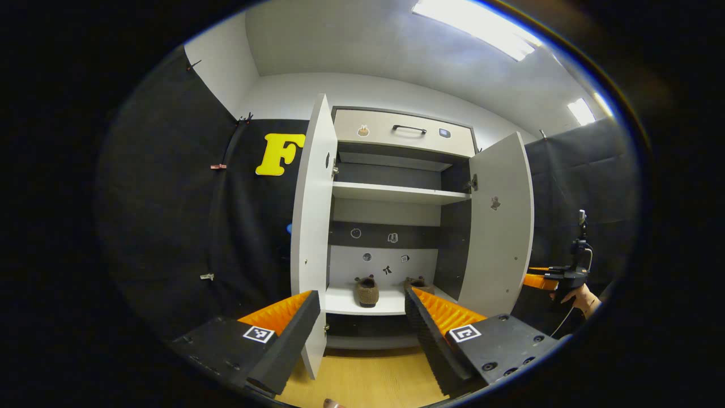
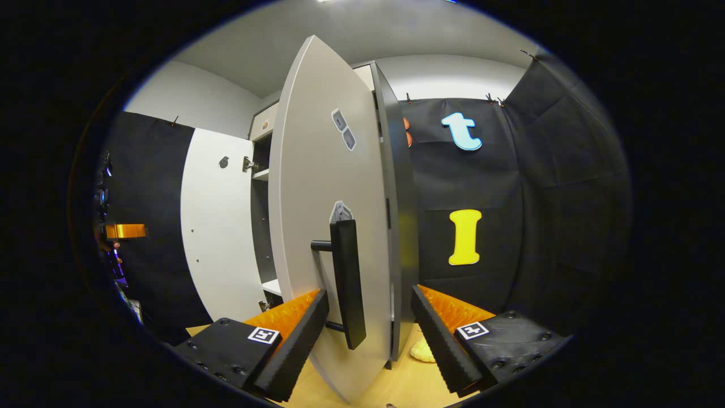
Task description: Grab one shoe with the right hand and put it into the shoe cabinet, grab the other shoe with the left hand and put it into the shoe cabinet; then close the right door with the right hand and the left door with the left hand.
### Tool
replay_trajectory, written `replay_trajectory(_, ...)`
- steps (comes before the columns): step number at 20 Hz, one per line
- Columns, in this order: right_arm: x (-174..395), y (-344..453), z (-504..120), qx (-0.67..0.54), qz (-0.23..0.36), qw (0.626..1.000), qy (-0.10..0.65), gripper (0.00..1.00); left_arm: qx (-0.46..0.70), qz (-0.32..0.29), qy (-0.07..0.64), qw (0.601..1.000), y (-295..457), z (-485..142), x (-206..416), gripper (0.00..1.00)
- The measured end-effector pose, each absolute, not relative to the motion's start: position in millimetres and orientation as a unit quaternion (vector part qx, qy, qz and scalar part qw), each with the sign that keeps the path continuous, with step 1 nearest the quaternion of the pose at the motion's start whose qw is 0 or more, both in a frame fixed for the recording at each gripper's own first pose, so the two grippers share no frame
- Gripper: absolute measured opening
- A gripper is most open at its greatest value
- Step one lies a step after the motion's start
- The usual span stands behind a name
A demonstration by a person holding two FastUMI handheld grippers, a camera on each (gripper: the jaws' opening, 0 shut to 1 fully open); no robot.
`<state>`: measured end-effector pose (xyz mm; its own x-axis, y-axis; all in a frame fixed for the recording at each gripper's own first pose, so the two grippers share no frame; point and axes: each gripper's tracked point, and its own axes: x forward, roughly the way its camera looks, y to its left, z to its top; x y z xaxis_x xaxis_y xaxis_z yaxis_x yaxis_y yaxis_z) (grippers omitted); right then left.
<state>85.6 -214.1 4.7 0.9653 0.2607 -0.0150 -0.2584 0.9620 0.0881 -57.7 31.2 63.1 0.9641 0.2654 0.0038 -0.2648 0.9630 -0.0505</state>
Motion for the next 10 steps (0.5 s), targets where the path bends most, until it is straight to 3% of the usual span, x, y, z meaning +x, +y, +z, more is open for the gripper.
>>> replay_trajectory(10, 117, -151, -2, 0.036, 0.155, 0.987, 0.015, 0.98, -0.021, 0.145, 0.016, 0.989, 61, 50, -75, 0.95)
